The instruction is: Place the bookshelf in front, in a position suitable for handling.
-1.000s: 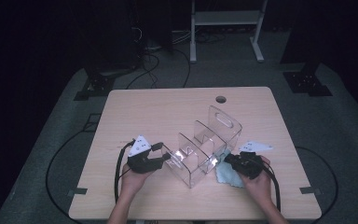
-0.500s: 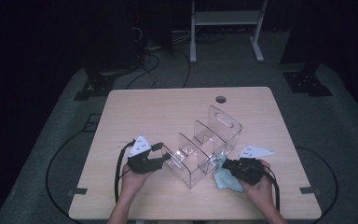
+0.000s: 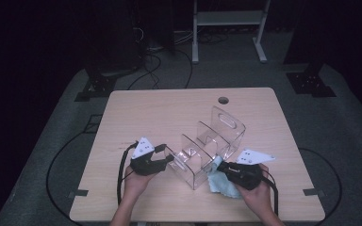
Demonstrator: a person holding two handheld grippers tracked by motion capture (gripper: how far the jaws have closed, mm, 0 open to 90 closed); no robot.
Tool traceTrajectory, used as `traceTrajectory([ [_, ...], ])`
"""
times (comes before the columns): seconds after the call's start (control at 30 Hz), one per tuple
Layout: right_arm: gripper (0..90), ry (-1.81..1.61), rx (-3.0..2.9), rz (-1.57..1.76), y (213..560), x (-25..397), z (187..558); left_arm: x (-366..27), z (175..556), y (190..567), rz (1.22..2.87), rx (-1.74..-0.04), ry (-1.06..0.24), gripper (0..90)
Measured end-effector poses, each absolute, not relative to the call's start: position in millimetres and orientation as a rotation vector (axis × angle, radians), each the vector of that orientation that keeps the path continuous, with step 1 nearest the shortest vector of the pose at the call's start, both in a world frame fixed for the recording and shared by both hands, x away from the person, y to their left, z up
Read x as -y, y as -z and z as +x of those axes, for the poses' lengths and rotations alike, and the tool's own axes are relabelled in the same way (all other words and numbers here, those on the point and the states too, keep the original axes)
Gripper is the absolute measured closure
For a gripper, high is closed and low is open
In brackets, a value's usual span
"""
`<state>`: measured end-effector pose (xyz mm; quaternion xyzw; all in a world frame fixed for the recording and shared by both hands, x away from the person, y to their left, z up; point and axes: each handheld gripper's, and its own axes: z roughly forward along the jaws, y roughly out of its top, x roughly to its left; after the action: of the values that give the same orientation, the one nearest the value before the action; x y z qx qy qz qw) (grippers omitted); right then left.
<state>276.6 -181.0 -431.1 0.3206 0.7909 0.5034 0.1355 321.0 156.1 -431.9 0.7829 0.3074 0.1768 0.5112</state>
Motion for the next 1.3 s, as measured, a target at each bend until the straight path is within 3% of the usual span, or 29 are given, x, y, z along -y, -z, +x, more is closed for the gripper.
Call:
traceTrajectory([
  [1.3, 83.6, -1.266, -2.429, 0.963, 473, 164, 285, -157, 321, 432, 1.882, -0.752, -0.429, 46.0],
])
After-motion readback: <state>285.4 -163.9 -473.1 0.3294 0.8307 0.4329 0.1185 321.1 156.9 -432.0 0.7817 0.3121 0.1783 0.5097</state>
